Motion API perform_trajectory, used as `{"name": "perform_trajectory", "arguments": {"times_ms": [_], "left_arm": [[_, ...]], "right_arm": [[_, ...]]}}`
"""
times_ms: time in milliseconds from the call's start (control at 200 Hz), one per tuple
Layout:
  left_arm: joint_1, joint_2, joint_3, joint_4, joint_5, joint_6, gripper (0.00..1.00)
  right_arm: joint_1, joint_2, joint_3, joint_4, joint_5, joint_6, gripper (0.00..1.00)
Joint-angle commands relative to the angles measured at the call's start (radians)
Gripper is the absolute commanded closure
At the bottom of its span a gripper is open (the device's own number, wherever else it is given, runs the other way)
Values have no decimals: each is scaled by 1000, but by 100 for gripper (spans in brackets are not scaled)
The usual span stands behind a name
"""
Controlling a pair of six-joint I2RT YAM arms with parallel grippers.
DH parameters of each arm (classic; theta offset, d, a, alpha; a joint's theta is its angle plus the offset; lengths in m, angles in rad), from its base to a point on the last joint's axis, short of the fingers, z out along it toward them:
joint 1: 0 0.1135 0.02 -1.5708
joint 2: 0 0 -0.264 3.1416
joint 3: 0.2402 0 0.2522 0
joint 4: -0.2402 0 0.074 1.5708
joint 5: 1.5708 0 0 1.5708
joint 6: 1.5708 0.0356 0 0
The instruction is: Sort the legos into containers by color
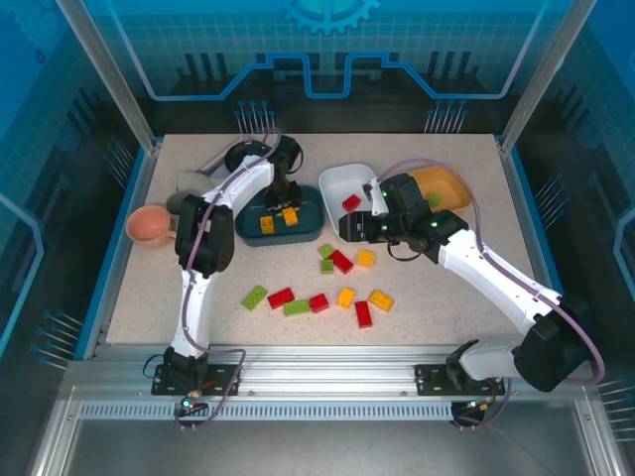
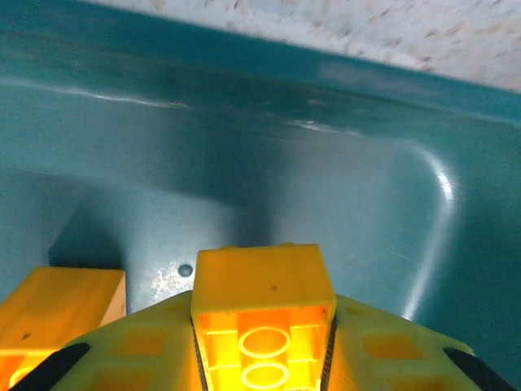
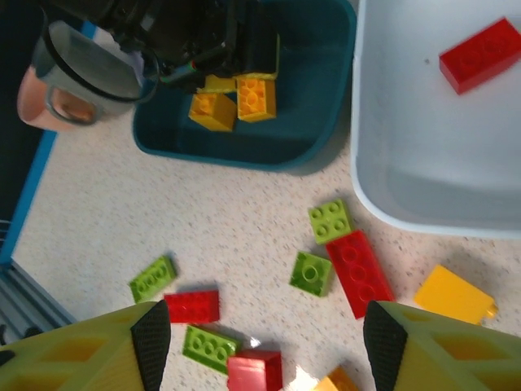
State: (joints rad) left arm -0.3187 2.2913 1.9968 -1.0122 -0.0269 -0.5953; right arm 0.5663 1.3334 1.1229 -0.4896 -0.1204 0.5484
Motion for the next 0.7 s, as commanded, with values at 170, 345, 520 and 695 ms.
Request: {"name": "perform_trajectory", "arguments": {"times_ms": [170,345,520,695], "left_arm": [[9,-47,30,-43,5,32,39],[-9,-216,-36,-20,22,26,28],[-87,-512,-329,137,122,25,23],[-174,-885,-763,388,258,-35,18]], "right_arm": [[92,79,58,-247,165,-149,35],[135,70,55,-418,228,-158,40],[255,81,32,-606,213,-113,42],[336,115,-81,-550,157,4,40]]}}
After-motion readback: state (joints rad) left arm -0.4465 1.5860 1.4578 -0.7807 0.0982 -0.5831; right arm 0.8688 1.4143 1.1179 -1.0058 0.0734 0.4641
